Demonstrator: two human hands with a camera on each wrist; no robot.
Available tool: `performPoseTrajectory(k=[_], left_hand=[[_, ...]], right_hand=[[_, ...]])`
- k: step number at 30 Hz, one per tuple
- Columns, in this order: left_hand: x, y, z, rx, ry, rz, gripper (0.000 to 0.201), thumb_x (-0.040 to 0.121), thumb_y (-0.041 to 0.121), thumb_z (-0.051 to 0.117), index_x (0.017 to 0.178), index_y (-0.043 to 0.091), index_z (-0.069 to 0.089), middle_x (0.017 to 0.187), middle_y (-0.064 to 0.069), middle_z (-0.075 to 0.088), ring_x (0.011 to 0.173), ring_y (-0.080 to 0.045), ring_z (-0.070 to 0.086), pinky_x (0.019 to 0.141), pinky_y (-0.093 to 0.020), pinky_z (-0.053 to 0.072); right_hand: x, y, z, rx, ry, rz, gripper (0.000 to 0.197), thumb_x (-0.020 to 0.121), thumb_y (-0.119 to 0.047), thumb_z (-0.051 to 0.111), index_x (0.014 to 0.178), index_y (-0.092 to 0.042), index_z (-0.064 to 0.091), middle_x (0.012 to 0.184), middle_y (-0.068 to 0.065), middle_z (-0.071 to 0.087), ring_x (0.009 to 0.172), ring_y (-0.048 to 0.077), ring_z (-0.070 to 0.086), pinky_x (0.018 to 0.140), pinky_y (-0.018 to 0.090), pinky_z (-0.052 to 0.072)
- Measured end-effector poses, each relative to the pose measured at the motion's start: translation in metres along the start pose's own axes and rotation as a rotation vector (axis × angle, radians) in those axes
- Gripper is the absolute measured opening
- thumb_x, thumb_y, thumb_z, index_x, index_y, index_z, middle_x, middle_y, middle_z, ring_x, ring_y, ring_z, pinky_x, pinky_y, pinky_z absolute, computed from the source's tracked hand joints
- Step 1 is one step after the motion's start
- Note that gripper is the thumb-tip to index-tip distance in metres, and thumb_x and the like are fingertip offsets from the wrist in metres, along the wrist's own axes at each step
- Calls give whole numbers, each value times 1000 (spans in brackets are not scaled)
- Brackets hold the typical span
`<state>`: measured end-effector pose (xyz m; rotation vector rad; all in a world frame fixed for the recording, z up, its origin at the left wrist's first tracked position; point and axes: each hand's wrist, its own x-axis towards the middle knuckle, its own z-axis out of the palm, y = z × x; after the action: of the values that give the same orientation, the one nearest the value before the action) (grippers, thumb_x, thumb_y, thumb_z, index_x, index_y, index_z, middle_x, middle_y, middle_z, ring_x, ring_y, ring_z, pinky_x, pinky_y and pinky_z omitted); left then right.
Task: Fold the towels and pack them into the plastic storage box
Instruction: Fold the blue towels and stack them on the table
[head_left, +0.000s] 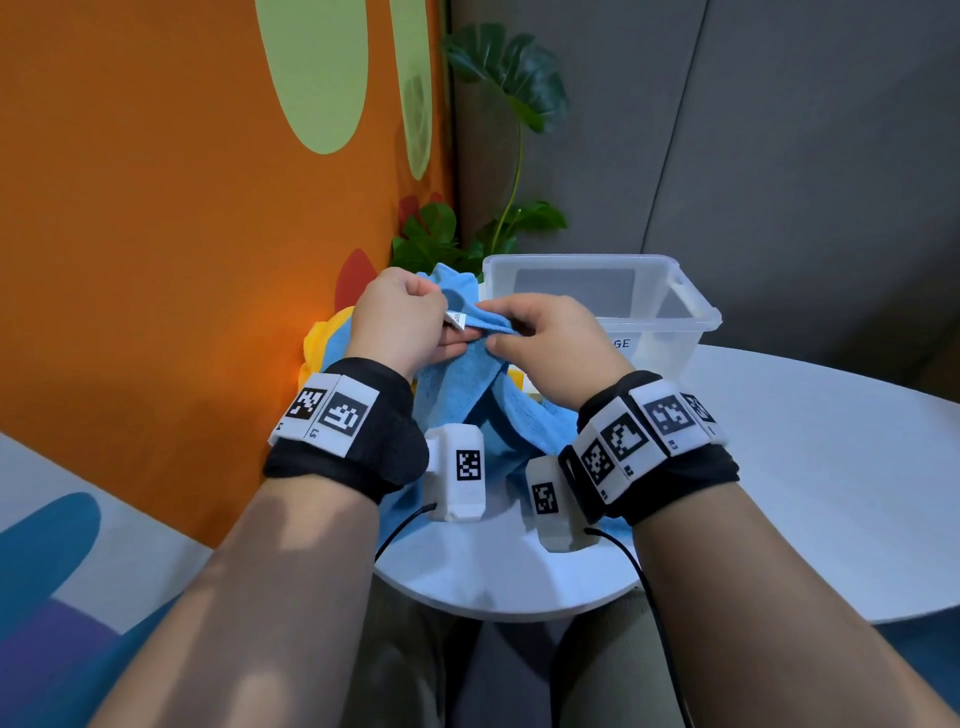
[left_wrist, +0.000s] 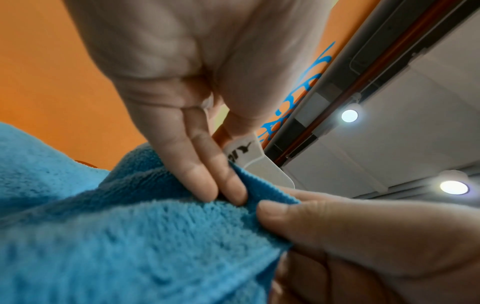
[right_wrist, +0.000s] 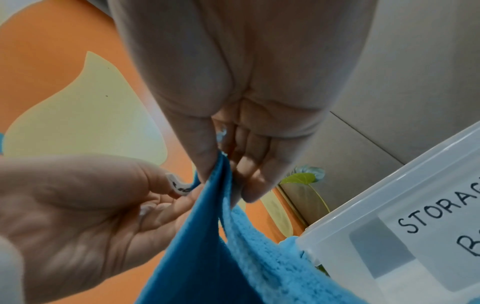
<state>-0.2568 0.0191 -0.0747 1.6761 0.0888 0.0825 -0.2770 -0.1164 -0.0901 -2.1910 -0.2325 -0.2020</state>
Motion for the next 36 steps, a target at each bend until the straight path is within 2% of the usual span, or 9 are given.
performPoseTrajectory(k=[8, 11, 14, 17, 20, 24, 27, 29, 36], left_hand=[[11, -14, -17, 351, -84, -43, 27, 99, 33, 42, 94, 15, 61, 82, -6, 63, 63, -20, 66, 64, -32, 52], [14, -20, -27, 547, -90, -11, 39, 100, 40, 38, 101, 9, 63, 92, -11, 66, 82, -28, 69, 73, -44, 56], [16, -21, -34, 682, -47, 89, 44, 101, 38, 37, 88, 5, 62, 98, -20, 65, 94, -36, 64, 82, -51, 54], [19, -14, -37, 659, 16, 192, 43, 101, 34, 40, 64, 12, 47, 71, -16, 53, 73, -31, 53, 67, -42, 49], [17, -4, -43, 657, 16, 351, 42, 100, 35, 46, 65, 11, 48, 59, -2, 35, 59, -20, 35, 55, -34, 25], [14, 8, -48, 542, -28, 497, 8, 92, 28, 62, 92, 24, 68, 80, 9, 60, 70, -6, 49, 65, -21, 38], [14, 18, -51, 482, 13, 595, 13, 88, 17, 64, 97, 24, 71, 90, 6, 64, 82, -12, 56, 80, -31, 48], [12, 27, -51, 486, 53, 664, 16, 86, 17, 64, 97, 26, 72, 94, 4, 65, 90, -16, 59, 86, -36, 49], [6, 51, -46, 394, 168, 747, 23, 86, 18, 63, 85, 41, 65, 88, 17, 60, 70, -5, 57, 74, -22, 46]], right_hand=[[0, -1, -12, 93, 208, -62, 27, 89, -6, 54, 100, -23, 71, 94, -9, 67, 89, 6, 59, 83, 20, 46], [-1, -6, -24, 99, 267, -120, 30, 90, -4, 49, 93, -27, 68, 90, -15, 64, 83, 1, 57, 73, 13, 45], [0, -8, -31, 63, 295, -162, 32, 90, -3, 48, 91, -30, 66, 93, -16, 64, 87, 2, 58, 79, 18, 47], [2, -4, -32, 14, 342, -138, 31, 91, -6, 48, 95, -32, 64, 96, -15, 64, 90, 3, 58, 82, 22, 48], [1, 0, -36, 0, 457, -94, 22, 93, -13, 49, 104, -29, 60, 96, -15, 62, 89, 4, 57, 80, 22, 47], [3, 5, -45, -55, 575, -31, 17, 93, -18, 50, 102, -24, 63, 87, -16, 60, 78, 0, 53, 68, 12, 42], [6, 2, -51, -141, 670, -43, 17, 91, -21, 52, 98, -28, 66, 98, -9, 59, 89, 8, 53, 77, 17, 41], [6, -3, -57, -156, 713, -50, 17, 92, -21, 53, 99, -27, 67, 104, -8, 52, 88, 3, 47, 74, 7, 32], [8, -26, -62, 49, 763, -83, 18, 94, -13, 48, 96, -24, 62, 100, -8, 50, 72, 7, 64, 68, 12, 49]])
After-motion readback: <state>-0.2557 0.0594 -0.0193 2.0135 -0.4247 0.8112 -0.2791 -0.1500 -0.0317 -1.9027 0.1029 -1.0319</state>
